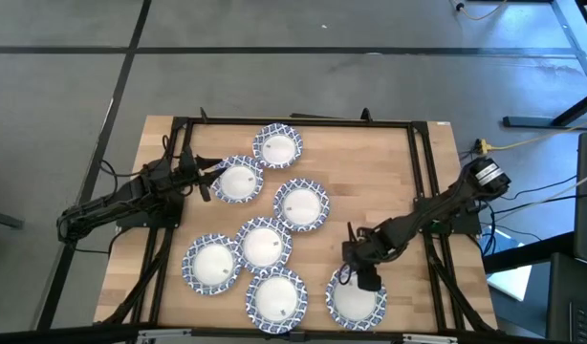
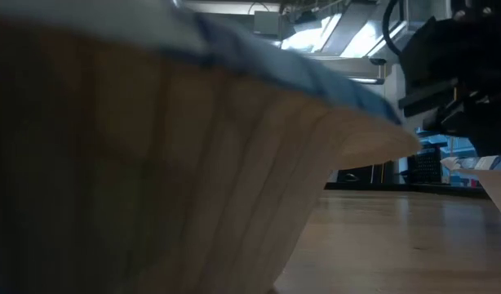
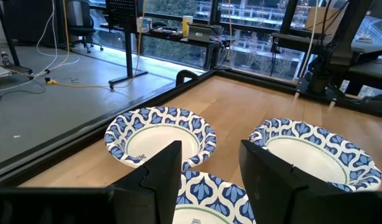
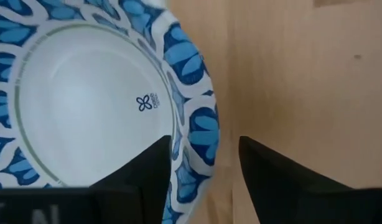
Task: Nest bowls inside each other
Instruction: Stack the blue patterned bowl on the stacked blue patterned bowls
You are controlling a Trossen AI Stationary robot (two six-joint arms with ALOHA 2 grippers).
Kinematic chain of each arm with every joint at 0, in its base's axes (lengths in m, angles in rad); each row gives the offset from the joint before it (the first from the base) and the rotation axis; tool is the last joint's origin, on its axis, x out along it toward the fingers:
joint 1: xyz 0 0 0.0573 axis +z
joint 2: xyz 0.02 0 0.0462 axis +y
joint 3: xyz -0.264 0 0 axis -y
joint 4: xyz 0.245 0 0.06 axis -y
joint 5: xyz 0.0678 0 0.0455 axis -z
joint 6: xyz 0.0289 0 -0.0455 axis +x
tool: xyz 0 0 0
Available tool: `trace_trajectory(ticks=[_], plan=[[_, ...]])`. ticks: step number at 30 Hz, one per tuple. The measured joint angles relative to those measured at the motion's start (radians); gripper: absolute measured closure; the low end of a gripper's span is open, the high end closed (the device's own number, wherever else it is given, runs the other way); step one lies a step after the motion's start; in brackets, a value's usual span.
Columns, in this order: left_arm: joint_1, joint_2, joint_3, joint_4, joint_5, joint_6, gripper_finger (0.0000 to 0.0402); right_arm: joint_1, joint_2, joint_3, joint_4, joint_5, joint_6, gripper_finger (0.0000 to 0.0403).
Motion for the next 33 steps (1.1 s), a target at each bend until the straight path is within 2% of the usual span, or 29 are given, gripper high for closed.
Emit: trace_trajectory(ticks=[12, 20, 25, 33], plan=[[0.0, 0.0, 0.0, 0.0, 0.0, 0.0, 0.0247, 0.0, 0.031, 0.0, 0.039, -0.02, -0.002, 0.0328], [0.0, 0.0, 0.0, 0.0, 0.0, 0.0, 0.0247, -0.025, 0.031, 0.002, 0.026, -0.087, -0.035, 0.0388], [0.0, 0.0, 0.0, 0.0, 0.0, 0.0, 0.0247, -0.069, 0.02, 0.017, -0.025, -0.087, -0.096, 0.0397], [0.0, 0.0, 0.0, 0.0, 0.0, 0.0, 0.0247, -0.184, -0.048, 0.106, -0.164, -0.011, -0.234, 0.0399]])
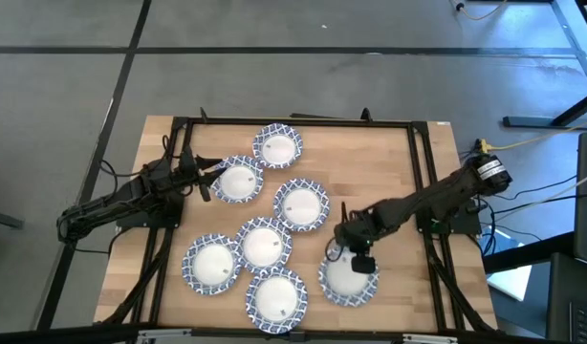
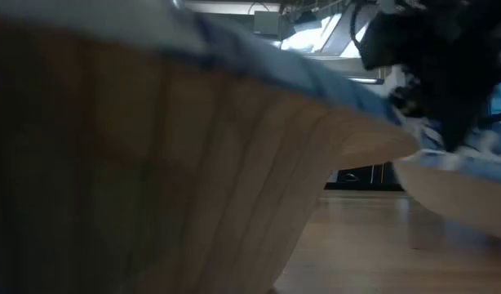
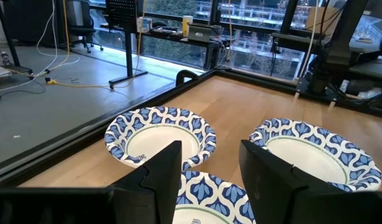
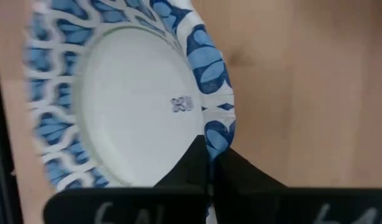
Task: Nest bowls inside each other
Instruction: Stack the blue patterned bowl on the stacked blue patterned bowls
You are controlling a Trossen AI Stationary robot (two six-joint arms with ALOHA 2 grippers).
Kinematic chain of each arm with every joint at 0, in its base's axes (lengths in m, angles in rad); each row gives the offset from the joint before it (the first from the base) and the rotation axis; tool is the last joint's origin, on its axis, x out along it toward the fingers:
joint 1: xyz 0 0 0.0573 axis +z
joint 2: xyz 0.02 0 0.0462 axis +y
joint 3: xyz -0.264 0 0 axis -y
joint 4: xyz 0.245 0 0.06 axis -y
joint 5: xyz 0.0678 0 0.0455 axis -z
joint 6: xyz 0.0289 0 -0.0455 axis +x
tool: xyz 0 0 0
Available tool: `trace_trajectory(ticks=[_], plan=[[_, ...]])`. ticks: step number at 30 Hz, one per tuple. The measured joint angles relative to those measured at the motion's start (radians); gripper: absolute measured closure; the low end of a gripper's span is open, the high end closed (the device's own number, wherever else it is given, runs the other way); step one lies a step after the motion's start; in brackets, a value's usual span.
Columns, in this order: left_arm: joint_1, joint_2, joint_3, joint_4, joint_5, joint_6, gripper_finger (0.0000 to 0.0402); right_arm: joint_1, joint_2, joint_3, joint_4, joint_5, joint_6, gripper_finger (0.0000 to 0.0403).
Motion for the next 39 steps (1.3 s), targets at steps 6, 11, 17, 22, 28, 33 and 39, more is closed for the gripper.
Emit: trace_trajectory(ticks=[6, 11, 17, 22, 28, 33, 39], plan=[[0.0, 0.0, 0.0, 0.0, 0.0, 0.0, 0.0247, -0.12, -0.034, 0.108, -0.072, -0.001, -0.14, 0.0397], [0.0, 0.0, 0.0, 0.0, 0.0, 0.0, 0.0247, -0.227, -0.037, 0.213, -0.075, 0.075, -0.261, 0.0399], [0.0, 0.0, 0.0, 0.0, 0.0, 0.0, 0.0247, -0.356, -0.037, 0.276, 0.0, 0.139, -0.4, 0.0396], [0.0, 0.0, 0.0, 0.0, 0.0, 0.0, 0.0247, -0.45, -0.033, 0.276, 0.08, 0.142, -0.441, 0.0395], [0.0, 0.0, 0.0, 0.0, 0.0, 0.0, 0.0247, -0.518, -0.003, 0.276, 0.12, 0.096, -0.456, 0.0394], [0.0, 0.001, 0.0, 0.0, 0.0, 0.0, 0.0247, -0.534, 0.06, 0.276, 0.13, 0.019, -0.464, 0.0394], [0.0, 0.002, 0.0, 0.0, 0.0, 0.0, 0.0247, -0.533, 0.145, 0.276, 0.138, 0.01, -0.486, 0.0394]])
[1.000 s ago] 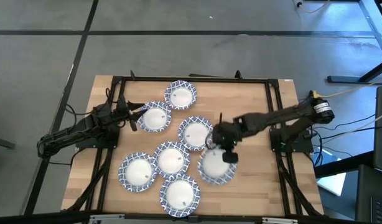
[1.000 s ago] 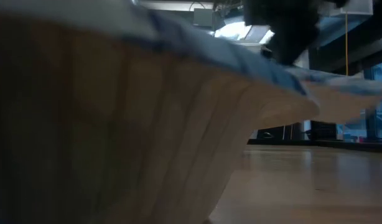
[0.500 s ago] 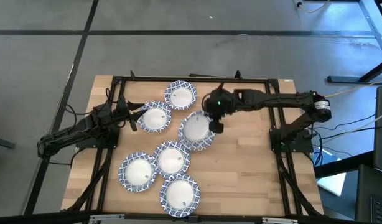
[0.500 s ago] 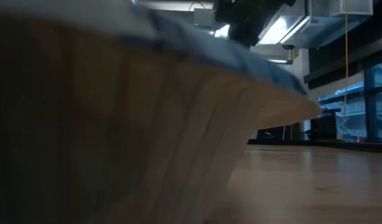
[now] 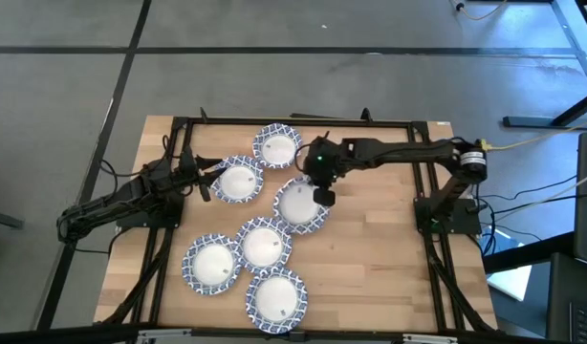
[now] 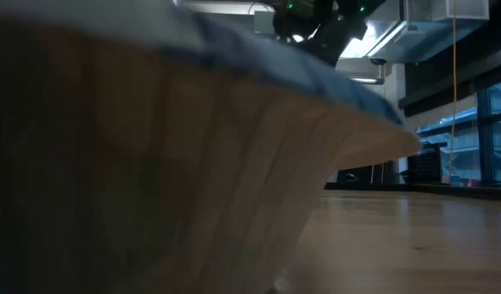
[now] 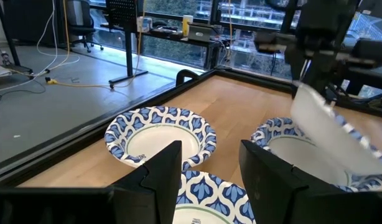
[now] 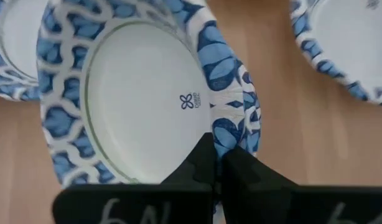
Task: Nest bowls inside each other
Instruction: Stack the blue patterned bowl on the stacked blue patterned bowls
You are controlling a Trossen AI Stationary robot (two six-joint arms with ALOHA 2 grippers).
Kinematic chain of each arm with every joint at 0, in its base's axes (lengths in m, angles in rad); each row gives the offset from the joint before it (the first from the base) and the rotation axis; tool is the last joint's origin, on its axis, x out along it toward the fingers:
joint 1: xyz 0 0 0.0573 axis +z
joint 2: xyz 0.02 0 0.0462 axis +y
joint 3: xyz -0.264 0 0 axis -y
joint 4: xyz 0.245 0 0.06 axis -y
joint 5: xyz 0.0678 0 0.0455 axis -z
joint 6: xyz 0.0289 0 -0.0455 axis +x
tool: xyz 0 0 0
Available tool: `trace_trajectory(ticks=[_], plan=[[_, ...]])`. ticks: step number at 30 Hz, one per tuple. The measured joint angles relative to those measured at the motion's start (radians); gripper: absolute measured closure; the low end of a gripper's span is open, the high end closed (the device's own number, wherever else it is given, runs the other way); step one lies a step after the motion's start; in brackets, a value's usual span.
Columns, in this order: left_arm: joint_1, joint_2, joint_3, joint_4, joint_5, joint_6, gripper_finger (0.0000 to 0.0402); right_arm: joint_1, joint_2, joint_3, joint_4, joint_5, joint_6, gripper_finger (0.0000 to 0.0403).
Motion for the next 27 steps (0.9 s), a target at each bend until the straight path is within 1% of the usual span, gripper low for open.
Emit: trace_trajectory(ticks=[5, 8, 11, 14, 20, 23, 27], plan=[[0.0, 0.0, 0.0, 0.0, 0.0, 0.0, 0.0247, 0.0, 0.036, 0.0, 0.002, 0.0, 0.006, 0.0393], [0.0, 0.0, 0.0, 0.0, 0.0, 0.0, 0.0247, 0.0, 0.038, 0.0, 0.009, 0.0, -0.016, 0.0393], [0.0, 0.0, 0.0, 0.0, 0.0, 0.0, 0.0247, 0.0, 0.039, 0.0, 0.027, 0.018, -0.019, 0.0385], [0.0, 0.0, 0.0, 0.0, 0.0, 0.0, 0.0247, 0.0, 0.039, 0.0, 0.037, 0.025, -0.027, 0.036], [0.0, 0.0, 0.0, 0.0, 0.0, 0.0, 0.0247, -0.001, 0.039, 0.0, 0.038, 0.035, -0.026, 0.0283], [0.0, 0.0, 0.0, 0.0, 0.0, 0.0, 0.0247, -0.001, 0.038, 0.0, 0.043, 0.094, -0.043, 0.0249], [0.0, 0.0, 0.0, 0.0, 0.0, 0.0, 0.0247, -0.001, 0.035, 0.005, 0.056, 0.207, -0.077, 0.0221]])
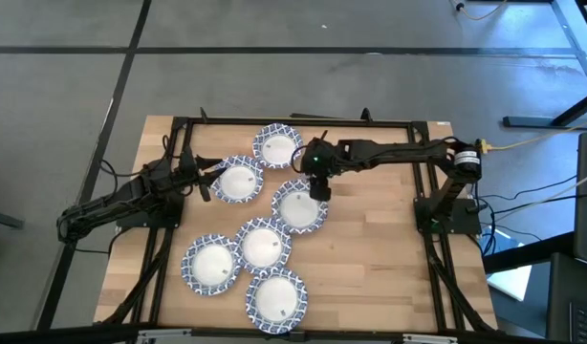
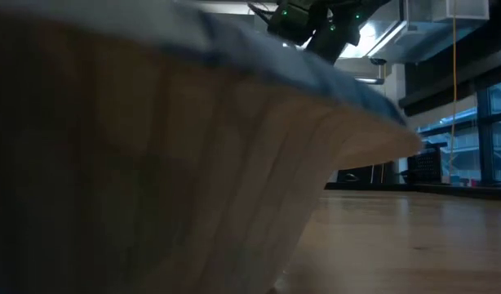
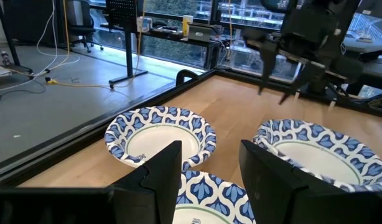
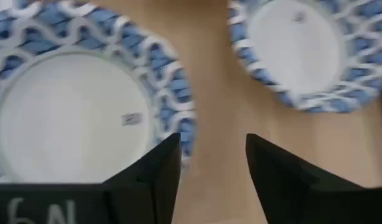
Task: Nest bowls inside each other
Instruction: Stack the blue patterned bowl on the stacked blue patterned bowls
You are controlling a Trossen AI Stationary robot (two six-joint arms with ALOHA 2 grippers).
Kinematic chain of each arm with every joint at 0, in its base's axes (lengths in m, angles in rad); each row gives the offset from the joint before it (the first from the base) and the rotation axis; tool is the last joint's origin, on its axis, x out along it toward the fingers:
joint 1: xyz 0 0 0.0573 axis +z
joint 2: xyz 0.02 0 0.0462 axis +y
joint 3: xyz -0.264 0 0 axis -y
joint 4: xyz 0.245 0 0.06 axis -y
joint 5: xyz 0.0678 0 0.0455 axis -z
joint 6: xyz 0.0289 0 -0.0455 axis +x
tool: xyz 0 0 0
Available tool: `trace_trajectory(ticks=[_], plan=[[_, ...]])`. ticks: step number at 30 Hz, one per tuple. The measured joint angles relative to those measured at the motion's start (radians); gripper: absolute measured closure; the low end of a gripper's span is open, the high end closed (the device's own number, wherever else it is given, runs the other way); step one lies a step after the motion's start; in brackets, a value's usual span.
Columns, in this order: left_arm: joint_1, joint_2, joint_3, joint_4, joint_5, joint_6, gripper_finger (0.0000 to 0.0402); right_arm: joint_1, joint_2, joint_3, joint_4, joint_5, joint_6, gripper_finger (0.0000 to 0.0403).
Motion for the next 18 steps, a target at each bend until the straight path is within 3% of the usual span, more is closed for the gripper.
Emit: trace_trajectory(ticks=[3, 8, 12, 18], plan=[[0.0, 0.0, 0.0, 0.0, 0.0, 0.0, 0.0247, -0.003, -0.005, 0.039, -0.007, 0.031, -0.021, 0.0213], [0.0, 0.0, -0.001, 0.007, 0.0, -0.008, 0.0247, -0.006, -0.04, 0.092, 0.005, -0.036, -0.047, 0.021], [0.0, 0.0, -0.001, 0.012, 0.0, -0.126, 0.0247, -0.005, -0.113, 0.082, 0.003, -0.057, -0.05, 0.021], [0.0, 0.004, -0.001, 0.012, 0.054, -0.126, 0.0247, -0.011, -0.262, 0.015, -0.003, -0.056, -0.046, 0.021]])
